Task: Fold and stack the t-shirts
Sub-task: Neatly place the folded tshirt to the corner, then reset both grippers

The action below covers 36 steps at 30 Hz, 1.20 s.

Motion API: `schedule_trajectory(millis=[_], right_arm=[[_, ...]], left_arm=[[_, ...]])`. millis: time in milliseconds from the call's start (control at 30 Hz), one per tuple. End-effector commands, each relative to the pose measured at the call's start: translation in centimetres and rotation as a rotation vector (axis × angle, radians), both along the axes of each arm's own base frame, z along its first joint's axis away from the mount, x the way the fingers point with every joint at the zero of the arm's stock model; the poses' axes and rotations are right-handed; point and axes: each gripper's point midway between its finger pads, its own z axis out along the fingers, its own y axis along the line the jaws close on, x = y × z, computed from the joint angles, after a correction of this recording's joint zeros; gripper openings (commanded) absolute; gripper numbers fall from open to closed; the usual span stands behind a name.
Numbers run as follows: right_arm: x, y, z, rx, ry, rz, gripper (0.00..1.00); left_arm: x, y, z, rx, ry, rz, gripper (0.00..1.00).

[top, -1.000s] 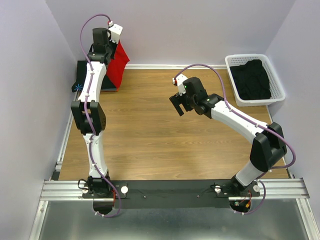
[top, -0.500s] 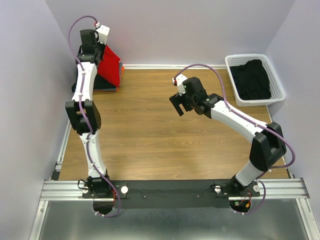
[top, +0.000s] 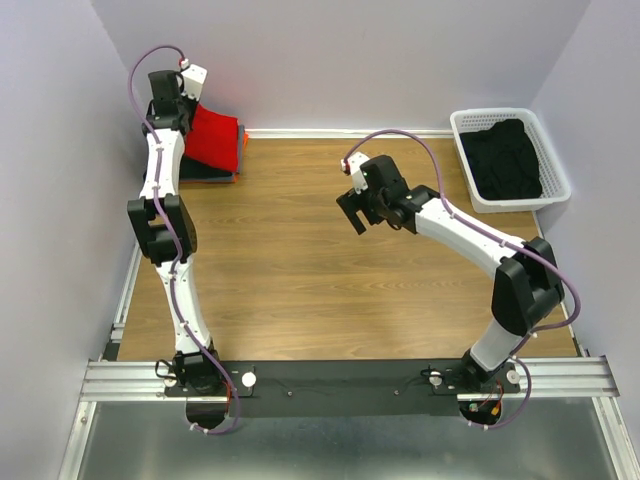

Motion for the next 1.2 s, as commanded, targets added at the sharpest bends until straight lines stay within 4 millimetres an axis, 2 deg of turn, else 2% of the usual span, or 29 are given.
schedule_trajectory(millis=[0, 33, 400, 433, 500, 533, 567, 600, 633, 700, 733, 767, 800, 833, 900, 933, 967, 1000, 1033, 1067, 1100, 1133, 1167], right_arm=[[0.3, 0.3, -0.1, 0.007, 0.025, -0.003, 1.00], [0.3, 0.3, -0.1, 0.007, 0.027, -0.002, 1.00], [0.4, 0.5, -0.5, 0.001, 0.041, -0.003, 1.00], [0.4, 0.5, -0.5, 0.000, 0.042, -0.002, 1.00], [0.5, 0.5, -0.4, 0.002, 0.040, -0.005, 1.00], [0.5, 0.5, -0.1, 0.005, 0.034, -0.008, 1.00], [0.5, 0.4, 0.1, 0.006, 0.031, -0.010, 1.00], [0.6, 0.4, 0.3, 0.006, 0.025, -0.013, 1.00], [0.6, 0.2, 0.8, 0.003, 0.012, -0.020, 1.00], [0.7, -0.1, 1.3, -0.001, -0.003, -0.025, 1.00], [0.6, -0.2, 1.5, 0.002, -0.007, -0.027, 1.00], [0.7, -0.7, 1.7, 0.002, -0.010, -0.036, 1.00], [0.7, -0.9, 2.5, 0.015, -0.025, -0.040, 1.00], [1.0, -1.6, 2.8, 0.020, -0.030, -0.057, 1.00], [1.2, -2.6, 3.7, 0.043, -0.041, -0.078, 1.00], [1.6, -3.5, 4.1, 0.060, -0.045, -0.098, 1.00], [1.5, -4.1, 4.7, 0.072, -0.051, -0.108, 1.00], [1.7, -4.5, 4.5, 0.075, -0.046, -0.117, 1.00], [1.8, -5.5, 5.5, 0.093, -0.062, -0.133, 1.00], [1.7, -5.9, 5.7, 0.097, -0.065, -0.139, 1.00], [1.5, -6.5, 6.4, 0.107, -0.078, -0.149, 1.00], [1.6, -7.3, 6.7, 0.115, -0.083, -0.163, 1.00], [1.5, -7.7, 6.9, 0.121, -0.085, -0.172, 1.00]], left_arm=[[1.3, 2.3, 2.1, 0.067, -0.083, 0.005, 0.00], [1.4, 2.7, 1.4, 0.080, -0.070, 0.003, 0.00], [1.8, 5.5, -0.8, 0.144, -0.051, 0.057, 0.00], [1.8, 5.9, -0.9, 0.151, -0.050, 0.071, 0.03], [1.8, 6.4, -0.8, 0.161, -0.053, 0.094, 0.20], [1.7, 6.5, -0.3, 0.165, -0.062, 0.104, 0.37], [1.7, 6.6, 0.3, 0.163, -0.072, 0.107, 0.43], [1.6, 6.8, 1.3, 0.165, -0.087, 0.110, 0.46], [1.4, 6.7, 2.7, 0.171, -0.108, 0.111, 0.56], [1.0, 6.8, 4.8, 0.189, -0.136, 0.112, 0.69], [0.5, 6.8, 6.7, 0.205, -0.163, 0.119, 0.79], [0.1, 7.0, 7.7, 0.216, -0.172, 0.138, 0.87], [-0.3, 7.3, 8.4, 0.224, -0.181, 0.150, 0.88], [-1.0, 7.2, 10.0, 0.230, -0.194, 0.155, 0.88], [-1.8, 6.7, 11.3, 0.213, -0.201, 0.143, 0.87], [-2.9, 5.9, 12.6, 0.196, -0.204, 0.123, 0.88], [-3.2, 4.6, 12.1, 0.158, -0.178, 0.070, 0.88], [-3.6, 3.7, 13.5, 0.146, -0.206, 0.044, 0.88], [-4.8, 2.4, 14.4, 0.125, -0.199, 0.021, 0.93], [-5.2, 1.4, 14.6, 0.117, -0.194, -0.004, 0.93], [-5.5, -0.7, 13.7, 0.089, -0.161, -0.029, 0.93], [-6.7, -2.0, 15.2, 0.080, -0.177, -0.040, 0.94], [-7.1, -3.1, 15.2, 0.054, -0.171, -0.047, 0.94]])
